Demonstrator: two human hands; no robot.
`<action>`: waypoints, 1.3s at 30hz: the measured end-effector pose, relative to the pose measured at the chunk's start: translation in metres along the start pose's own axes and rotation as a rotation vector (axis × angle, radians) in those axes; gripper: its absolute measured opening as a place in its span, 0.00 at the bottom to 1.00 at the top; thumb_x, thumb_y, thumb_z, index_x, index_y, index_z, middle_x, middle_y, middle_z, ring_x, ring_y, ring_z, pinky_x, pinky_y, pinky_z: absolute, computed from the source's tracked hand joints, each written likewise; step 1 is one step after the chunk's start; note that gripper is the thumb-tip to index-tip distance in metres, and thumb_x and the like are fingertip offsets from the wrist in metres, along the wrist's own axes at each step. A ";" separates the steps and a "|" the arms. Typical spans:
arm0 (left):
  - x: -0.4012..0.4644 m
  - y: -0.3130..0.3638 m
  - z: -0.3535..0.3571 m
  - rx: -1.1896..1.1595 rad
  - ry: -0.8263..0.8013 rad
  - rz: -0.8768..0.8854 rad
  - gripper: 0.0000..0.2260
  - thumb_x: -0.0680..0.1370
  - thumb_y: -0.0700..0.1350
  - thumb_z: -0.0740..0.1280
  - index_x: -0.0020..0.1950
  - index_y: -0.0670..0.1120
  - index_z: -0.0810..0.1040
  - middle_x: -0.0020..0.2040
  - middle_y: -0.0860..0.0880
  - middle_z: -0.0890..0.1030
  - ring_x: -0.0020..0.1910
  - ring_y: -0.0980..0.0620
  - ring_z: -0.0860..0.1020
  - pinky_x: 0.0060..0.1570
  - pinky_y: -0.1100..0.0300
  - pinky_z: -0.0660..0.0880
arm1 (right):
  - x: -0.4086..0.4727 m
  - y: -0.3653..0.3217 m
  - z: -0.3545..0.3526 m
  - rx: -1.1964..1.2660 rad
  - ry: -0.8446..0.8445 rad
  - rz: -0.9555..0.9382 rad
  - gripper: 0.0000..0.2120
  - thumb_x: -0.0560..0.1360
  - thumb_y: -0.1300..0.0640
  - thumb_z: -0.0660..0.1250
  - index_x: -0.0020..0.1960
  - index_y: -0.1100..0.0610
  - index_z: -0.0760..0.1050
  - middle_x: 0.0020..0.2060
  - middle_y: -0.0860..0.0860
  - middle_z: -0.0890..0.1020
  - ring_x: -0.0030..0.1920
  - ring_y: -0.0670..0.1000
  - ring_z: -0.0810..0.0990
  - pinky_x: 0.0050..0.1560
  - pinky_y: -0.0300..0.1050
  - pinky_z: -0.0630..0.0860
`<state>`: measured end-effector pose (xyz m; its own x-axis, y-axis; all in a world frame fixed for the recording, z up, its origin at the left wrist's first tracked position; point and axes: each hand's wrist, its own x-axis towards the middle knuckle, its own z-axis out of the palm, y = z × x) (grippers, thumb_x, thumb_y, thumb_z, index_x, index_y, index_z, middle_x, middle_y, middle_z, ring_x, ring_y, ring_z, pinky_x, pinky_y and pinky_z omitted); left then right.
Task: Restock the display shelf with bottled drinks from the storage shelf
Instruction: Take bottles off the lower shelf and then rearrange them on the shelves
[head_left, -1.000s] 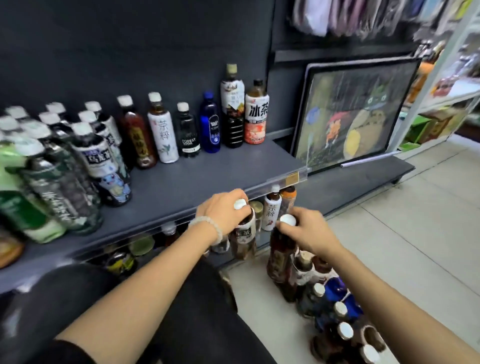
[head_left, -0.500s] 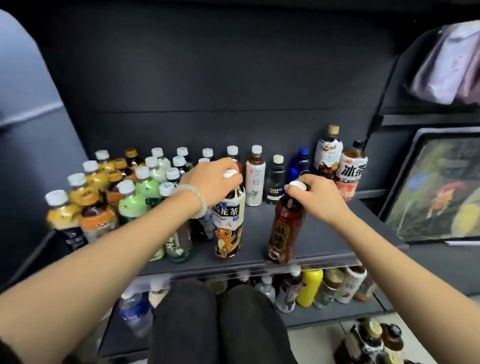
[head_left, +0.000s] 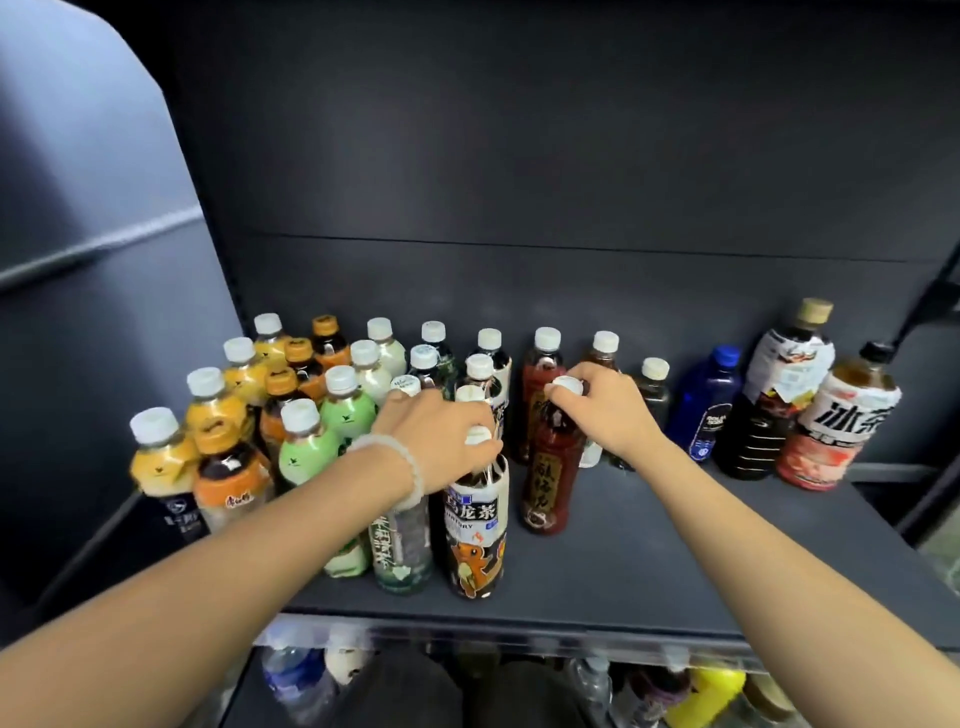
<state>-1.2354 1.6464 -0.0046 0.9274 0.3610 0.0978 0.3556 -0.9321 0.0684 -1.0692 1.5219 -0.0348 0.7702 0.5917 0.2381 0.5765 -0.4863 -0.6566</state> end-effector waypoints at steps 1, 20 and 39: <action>0.000 -0.001 0.002 0.001 -0.011 0.007 0.11 0.77 0.61 0.57 0.54 0.60 0.73 0.45 0.49 0.74 0.55 0.46 0.74 0.58 0.52 0.64 | 0.007 0.000 0.004 -0.005 0.001 -0.006 0.10 0.74 0.48 0.65 0.48 0.54 0.77 0.35 0.48 0.78 0.39 0.48 0.75 0.41 0.41 0.66; 0.000 -0.007 0.007 -0.029 0.014 0.059 0.12 0.77 0.62 0.57 0.56 0.59 0.72 0.44 0.50 0.76 0.50 0.49 0.75 0.53 0.55 0.65 | 0.056 0.005 0.008 -0.082 -0.140 0.007 0.17 0.76 0.49 0.63 0.60 0.57 0.71 0.50 0.53 0.77 0.50 0.52 0.74 0.47 0.42 0.65; -0.003 0.005 0.007 0.004 -0.052 -0.001 0.18 0.78 0.64 0.52 0.61 0.57 0.70 0.58 0.51 0.78 0.58 0.47 0.74 0.58 0.51 0.66 | 0.011 0.019 -0.006 -0.103 -0.114 -0.027 0.23 0.78 0.47 0.61 0.67 0.61 0.66 0.55 0.57 0.77 0.56 0.56 0.75 0.52 0.46 0.68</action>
<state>-1.2360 1.6405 -0.0114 0.9316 0.3605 0.0461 0.3573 -0.9318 0.0640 -1.0482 1.5153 -0.0397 0.7213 0.6720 0.1677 0.6262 -0.5293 -0.5725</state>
